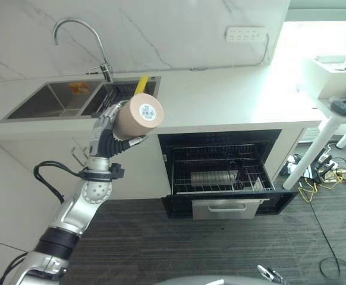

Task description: Place the dishes in the dishwasher.

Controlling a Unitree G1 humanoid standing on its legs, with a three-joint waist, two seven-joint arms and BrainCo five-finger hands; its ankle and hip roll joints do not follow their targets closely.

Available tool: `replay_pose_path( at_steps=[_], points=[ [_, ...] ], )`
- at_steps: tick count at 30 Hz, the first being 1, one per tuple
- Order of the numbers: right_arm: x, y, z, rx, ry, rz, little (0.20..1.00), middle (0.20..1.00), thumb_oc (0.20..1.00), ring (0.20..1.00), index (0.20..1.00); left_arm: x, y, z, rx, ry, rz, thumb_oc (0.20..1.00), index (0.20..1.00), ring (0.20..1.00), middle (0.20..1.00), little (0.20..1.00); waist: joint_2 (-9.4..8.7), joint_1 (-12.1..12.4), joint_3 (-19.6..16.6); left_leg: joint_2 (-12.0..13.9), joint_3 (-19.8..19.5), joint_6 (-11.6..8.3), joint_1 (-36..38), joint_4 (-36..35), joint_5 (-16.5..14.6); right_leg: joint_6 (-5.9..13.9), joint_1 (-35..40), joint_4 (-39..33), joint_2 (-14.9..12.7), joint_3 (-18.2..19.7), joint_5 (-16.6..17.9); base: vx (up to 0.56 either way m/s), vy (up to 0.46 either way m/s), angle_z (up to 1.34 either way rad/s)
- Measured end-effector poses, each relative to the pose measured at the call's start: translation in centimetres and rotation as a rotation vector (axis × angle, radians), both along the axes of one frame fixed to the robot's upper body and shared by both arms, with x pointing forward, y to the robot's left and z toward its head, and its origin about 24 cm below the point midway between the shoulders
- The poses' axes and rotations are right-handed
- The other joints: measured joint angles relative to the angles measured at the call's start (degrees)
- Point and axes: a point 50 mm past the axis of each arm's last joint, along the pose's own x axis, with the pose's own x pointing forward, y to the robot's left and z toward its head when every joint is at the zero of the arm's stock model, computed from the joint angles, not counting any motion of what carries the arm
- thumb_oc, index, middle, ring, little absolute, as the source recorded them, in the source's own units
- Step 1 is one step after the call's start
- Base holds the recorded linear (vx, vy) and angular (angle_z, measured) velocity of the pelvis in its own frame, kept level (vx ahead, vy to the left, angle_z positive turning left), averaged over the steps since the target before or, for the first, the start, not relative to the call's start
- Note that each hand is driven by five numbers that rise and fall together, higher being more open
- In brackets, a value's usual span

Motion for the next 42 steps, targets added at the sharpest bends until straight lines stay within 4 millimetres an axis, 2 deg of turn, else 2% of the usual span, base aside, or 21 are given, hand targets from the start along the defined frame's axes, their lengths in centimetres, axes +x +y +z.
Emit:
replay_pose_path(
  at_steps=[10,12,14,15,16,17,20,22,23,26,27,28,29,30,31,32,36,37,38,39,42],
  points=[
    [1.3,0.4,0.3,0.014,-0.076,-0.014,1.0,1.0,1.0,1.0,1.0,-0.3,-1.1,-0.9,-0.001,0.044,-0.047,0.2,0.2,0.2,0.2,0.2,-0.59,0.2,-3.3,0.1,0.7,0.07,0.3,0.4,0.0,-0.15,-1.0,0.0,0.4,1.8,0.3,0.0,0.058,-0.07],
    [2.5,0.1,0.6,-0.016,-0.083,0.036,1.0,1.0,1.0,1.0,1.0,-0.6,-1.2,-1.0,-0.003,0.04,-0.047,0.2,0.2,0.2,0.2,0.2,-0.8,1.0,-2.7,-0.4,-0.1,1.28,-1.7,4.1,-1.6,-0.27,-3.1,1.1,-0.1,3.3,1.0,-0.03,0.226,-0.38],
    [4.0,-0.7,1.1,-0.056,-0.114,0.04,1.0,1.0,1.0,1.0,1.0,-0.5,-1.0,-1.4,0.004,0.057,-0.034,0.2,0.2,0.2,0.2,0.2,-0.29,1.2,-1.9,-2.3,-0.6,1.89,0.0,0.6,-1.7,0.47,-3.9,2.7,-1.3,4.2,1.1,0.06,0.113,-0.3],
    [4.5,-1.0,1.3,-0.076,-0.125,0.033,1.0,1.0,1.0,1.0,1.0,-0.3,-1.1,-1.2,0.005,0.048,-0.038,0.2,0.2,0.2,0.2,0.2,-0.1,1.0,0.0,-3.1,-1.3,3.39,0.1,1.8,-2.6,1.08,-6.0,8.7,-1.9,4.6,0.4,0.14,-0.097,-0.18],
    [6.0,-1.3,1.9,-0.094,-0.188,0.045,1.0,1.0,1.0,1.0,1.0,0.2,-1.4,-0.8,0.009,0.034,-0.051,0.2,0.2,0.2,0.2,0.2,1.09,1.9,3.2,-2.6,-3.2,4.6,-2.4,7.7,-5.7,2.42,-14.3,25.2,-3.5,4.8,-1.7,0.22,-0.298,0.1],
    [5.7,-0.3,1.7,-0.074,-0.194,0.058,1.0,1.0,1.0,1.0,1.0,0.3,-1.5,-1.0,0.022,0.045,-0.058,0.2,0.2,0.2,0.2,0.2,0.17,1.5,3.6,-3.6,-3.1,4.8,-3.0,8.9,-5.9,1.91,-20.9,33.8,-6.3,6.9,-3.9,0.19,-0.276,0.26],
    [5.0,0.9,1.2,-0.041,-0.178,0.045,1.0,1.0,1.0,1.0,1.0,0.0,-1.0,-1.2,0.024,0.043,-0.034,0.2,0.2,0.2,0.2,0.2,-3.57,2.5,3.8,-3.8,-0.6,4.46,-5.2,10.2,-5.5,2.01,-21.8,22.1,-10.4,6.8,-4.7,0.25,-0.484,0.5],
    [5.5,0.4,1.1,-0.059,-0.151,0.042,1.0,1.0,1.0,1.0,1.0,0.1,-0.3,-1.6,-0.009,0.049,0.022,0.2,0.2,0.2,0.2,0.2,-3.98,3.5,3.8,-3.0,-0.1,2.94,-6.7,10.5,-5.0,2.77,-22.0,24.6,-10.9,6.5,-5.2,0.28,-0.561,0.31],
    [6.0,0.6,1.2,-0.059,-0.165,0.051,1.0,1.0,1.0,1.0,1.0,0.1,-0.3,-1.8,-0.035,0.05,0.052,0.2,0.2,0.2,0.2,0.2,-3.03,3.9,3.7,0.2,0.4,2.16,-7.9,12.0,-5.0,-0.13,-20.7,26.5,-8.0,5.9,-7.2,0.21,-0.34,0.35],
    [8.0,0.3,2.1,-0.083,-0.223,0.108,1.0,1.0,1.0,1.0,1.0,-1.5,0.2,-1.9,-0.021,0.036,0.07,0.2,0.2,0.2,0.2,0.2,-1.83,3.9,4.4,8.6,-1.6,-2.69,-6.9,14.4,-0.4,-4.59,-14.2,25.4,1.9,2.5,-12.1,0.27,-0.338,0.1],
    [7.6,0.2,2.0,-0.086,-0.215,0.098,1.0,1.0,1.0,1.0,1.0,-1.5,0.1,-1.9,-0.025,0.035,0.066,0.2,0.2,0.2,0.2,0.2,-3.29,4.5,4.4,9.2,-4.6,-1.43,-11.4,22.0,2.5,-6.07,-13.9,25.5,2.4,1.8,-13.2,0.29,-0.059,0.04],
    [6.8,0.1,1.7,-0.089,-0.193,0.09,1.0,1.0,1.0,1.0,1.0,-1.7,-0.5,-1.9,-0.045,0.03,0.047,0.2,0.2,0.2,0.2,0.2,-4.3,5.1,4.8,8.6,-6.3,-0.15,-15.5,27.2,1.9,-6.48,-11.4,22.3,3.0,1.4,-12.5,0.28,0.101,0.11],
    [5.9,0.0,1.4,-0.092,-0.163,0.086,1.0,1.0,1.0,1.0,1.0,-1.8,-0.7,-2.0,-0.055,0.029,0.041,0.2,0.2,0.2,0.2,0.2,-4.46,5.4,4.6,5.5,-6.1,-0.49,-15.7,23.7,0.7,-5.56,-8.8,18.1,3.3,1.2,-11.0,0.28,0.195,-0.05],
    [5.6,-0.5,1.5,-0.105,-0.151,0.084,1.0,1.0,1.0,1.0,1.0,-1.9,-0.8,-2.0,-0.059,0.03,0.038,0.2,0.2,0.2,0.2,0.2,-3.42,5.6,3.9,2.6,-6.1,-1.09,-13.8,13.4,0.4,-4.19,-6.9,13.4,3.8,0.8,-9.5,0.19,0.175,-0.36],
    [5.6,-1.1,1.5,-0.117,-0.14,0.04,1.0,1.0,1.0,1.0,1.0,-1.5,-0.8,-1.5,-0.055,0.011,0.037,0.2,0.2,0.2,0.2,0.2,-0.5,5.7,3.6,1.7,-5.1,-1.89,-10.5,0.6,1.6,-4.8,-4.8,9.0,4.6,-3.1,-5.9,0.13,0.188,-0.38],
    [5.7,-1.3,1.6,-0.126,-0.141,0.025,1.0,1.0,1.0,1.0,1.0,-1.0,-0.7,-1.3,-0.051,0.004,0.042,0.2,0.2,0.2,0.2,0.2,1.44,4.5,3.4,3.3,-4.3,-2.15,-9.7,0.2,2.3,-7.19,-2.5,6.9,6.1,-3.5,-5.0,0.1,0.143,-0.47],
    [3.3,-1.3,1.1,-0.123,-0.094,0.011,1.0,1.0,1.0,1.0,1.0,-0.5,-1.1,-0.7,-0.057,-0.023,0.021,0.2,0.2,0.2,0.2,0.2,4.49,0.4,1.9,4.9,-1.5,-2.17,-1.4,0.1,5.0,-4.99,1.4,2.7,5.8,-2.2,-4.6,0.11,0.126,-0.16],
    [3.0,-0.8,0.9,-0.114,-0.082,0.037,1.0,1.0,1.0,1.0,1.0,-0.4,-1.1,-0.5,-0.058,-0.029,0.02,0.2,0.2,0.2,0.2,0.2,4.29,0.2,2.0,4.3,-0.8,-1.84,-0.6,0.4,3.0,-4.0,1.8,2.7,5.0,-1.7,-4.5,0.09,0.049,-0.2],
    [3.1,1.7,0.4,-0.058,-0.084,0.115,1.0,1.0,1.0,1.0,1.0,-0.4,-0.9,-0.4,-0.051,-0.026,0.024,0.2,0.2,0.2,0.2,0.2,0.54,0.5,1.7,2.0,-1.0,-1.38,-0.3,0.4,2.8,-2.92,1.8,2.6,2.5,-1.7,-3.9,0.06,0.02,-0.09],
    [3.8,2.7,0.5,-0.027,-0.117,0.153,1.0,1.0,1.0,1.0,1.0,-0.4,-0.8,-0.4,-0.037,-0.018,0.021,0.2,0.2,0.2,0.2,0.2,-1.24,0.9,1.7,1.1,-1.0,-0.56,-0.1,0.4,2.0,-2.3,1.9,2.5,1.5,-1.7,-3.9,0.04,-0.009,-0.06],
    [6.1,3.0,1.4,-0.015,-0.225,0.143,1.0,1.0,1.0,1.0,1.0,-0.7,-0.4,-0.8,-0.015,0.013,0.026,0.2,0.2,0.2,0.2,0.2,-1.48,1.7,1.6,0.7,-0.6,0.01,0.0,0.0,0.4,-0.81,2.0,0.6,1.2,-1.6,-3.3,0.0,-0.023,-0.07]
  ],
)
